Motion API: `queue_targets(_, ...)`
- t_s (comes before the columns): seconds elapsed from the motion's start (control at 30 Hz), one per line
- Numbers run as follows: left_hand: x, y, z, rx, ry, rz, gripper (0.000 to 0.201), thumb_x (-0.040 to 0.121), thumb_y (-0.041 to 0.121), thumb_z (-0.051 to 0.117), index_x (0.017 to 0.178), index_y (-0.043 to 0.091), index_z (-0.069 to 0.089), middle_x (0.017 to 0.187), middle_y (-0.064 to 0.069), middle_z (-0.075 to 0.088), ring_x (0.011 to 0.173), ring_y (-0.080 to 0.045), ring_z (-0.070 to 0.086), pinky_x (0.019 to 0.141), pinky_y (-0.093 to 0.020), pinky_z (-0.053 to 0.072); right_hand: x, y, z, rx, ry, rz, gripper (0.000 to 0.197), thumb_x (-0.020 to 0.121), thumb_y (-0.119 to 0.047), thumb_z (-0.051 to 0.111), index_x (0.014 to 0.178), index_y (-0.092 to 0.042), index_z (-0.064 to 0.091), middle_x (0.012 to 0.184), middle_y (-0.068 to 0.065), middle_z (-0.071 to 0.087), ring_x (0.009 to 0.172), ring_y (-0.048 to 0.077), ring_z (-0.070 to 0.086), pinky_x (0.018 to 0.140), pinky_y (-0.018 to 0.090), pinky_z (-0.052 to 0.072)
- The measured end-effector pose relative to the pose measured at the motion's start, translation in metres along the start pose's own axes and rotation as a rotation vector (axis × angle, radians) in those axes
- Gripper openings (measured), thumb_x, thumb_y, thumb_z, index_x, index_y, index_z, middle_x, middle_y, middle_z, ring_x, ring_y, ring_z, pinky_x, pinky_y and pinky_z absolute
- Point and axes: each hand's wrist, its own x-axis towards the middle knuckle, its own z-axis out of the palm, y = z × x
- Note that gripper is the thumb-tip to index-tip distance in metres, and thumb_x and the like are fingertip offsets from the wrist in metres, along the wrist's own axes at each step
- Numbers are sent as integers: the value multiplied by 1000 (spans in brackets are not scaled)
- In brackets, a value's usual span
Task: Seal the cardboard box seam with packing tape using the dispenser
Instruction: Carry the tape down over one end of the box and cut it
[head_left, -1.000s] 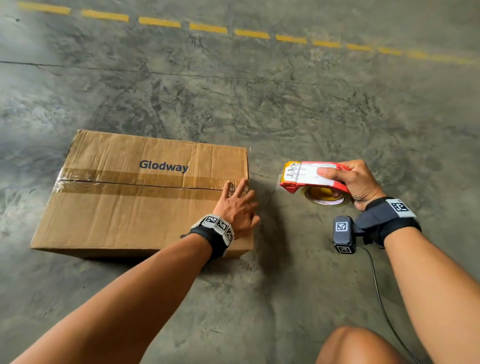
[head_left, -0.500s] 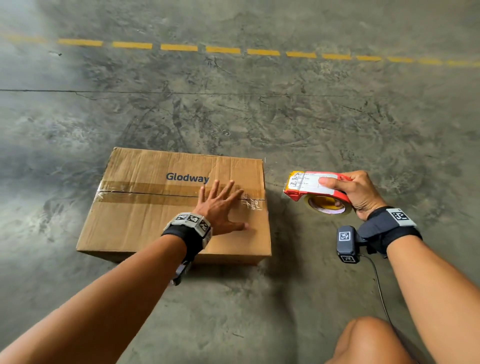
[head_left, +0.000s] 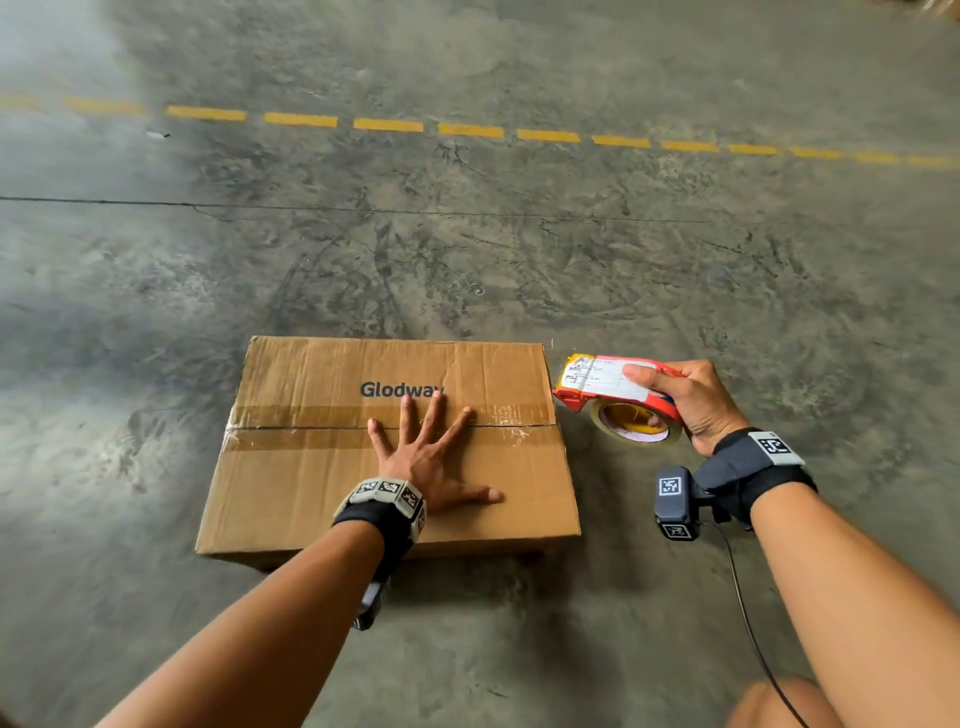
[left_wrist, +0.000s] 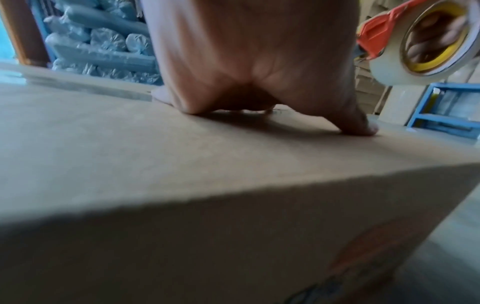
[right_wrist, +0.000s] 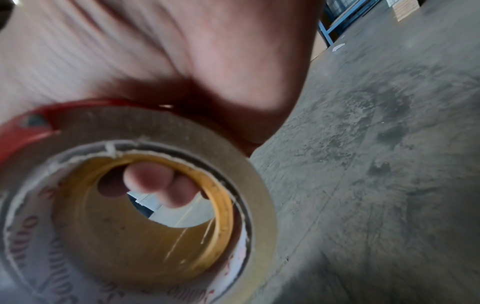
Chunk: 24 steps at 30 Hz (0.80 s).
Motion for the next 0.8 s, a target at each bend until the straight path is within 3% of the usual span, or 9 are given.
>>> queue_targets(0.17,-20,16,18,-57,-48,-86,129,48,106,34,147,51,-27,153,5,-45,138,-39,-44,100,-79,-22,-4,-5,9,10,0,31,14,88,-17,80,79,-7,79,66,3,79,53,13,71,53,26,58)
queue_targets(0.23,-23,22,12,-86,-40,-107,119,60,99,41,151,49,-16,159,3,-35,145,-42,-32,102,-79,-14,-6,-8,13,24,-8,36,13,89,-16,79,78,-7,79,66,3,79,52,13,70,52,24,58)
queue_targets(0.3,-18,29,-6,-151,69,-103,87,79,83,45,152,43,21,166,-6,5,150,-41,6,110,-73,10,-8,-9,16,34,-14,28,14,89,-14,79,77,-7,78,65,2,78,51,12,70,52,21,58)
queue_targets(0.33,-12,33,-18,-226,138,-93,71,87,74,44,146,34,38,157,-11,31,142,-36,29,111,-64,25,-9,-9,17,38,-20,25,13,89,-13,79,77,-7,78,65,2,79,51,12,71,53,21,58)
queue_targets(0.4,6,40,-39,-548,154,-48,56,97,57,46,136,16,55,128,-11,63,112,-26,61,99,-46,50,-10,-9,20,45,-35,17,12,89,-13,79,78,-7,78,66,3,79,52,12,71,53,21,58)
queue_targets(0.43,16,43,-48,-767,93,-32,53,100,49,48,131,8,60,115,-11,69,96,-23,67,90,-40,56,-11,-9,21,54,-39,15,11,89,-13,79,79,-7,79,66,3,79,53,13,72,53,21,58)
queue_targets(0.5,29,49,-58,-1114,-78,-46,47,103,39,50,121,-2,64,98,-14,71,75,-21,67,72,-34,57,-14,-9,23,74,-42,11,13,83,-18,84,81,-7,79,67,2,80,53,13,72,52,22,59)
queue_targets(0.6,36,53,-56,-1232,-192,-3,44,104,36,49,111,-3,68,92,-13,71,70,-20,66,62,-25,54,-16,-9,26,81,-40,10,31,65,-33,88,81,-7,80,70,5,80,55,15,73,53,23,60)
queue_targets(0.8,36,58,-50,-1469,-243,27,31,104,26,50,106,-1,67,85,-12,71,72,-20,67,63,-25,54,-16,-6,29,91,-78,4,51,51,-46,90,81,-6,81,75,10,82,59,18,75,57,25,61)
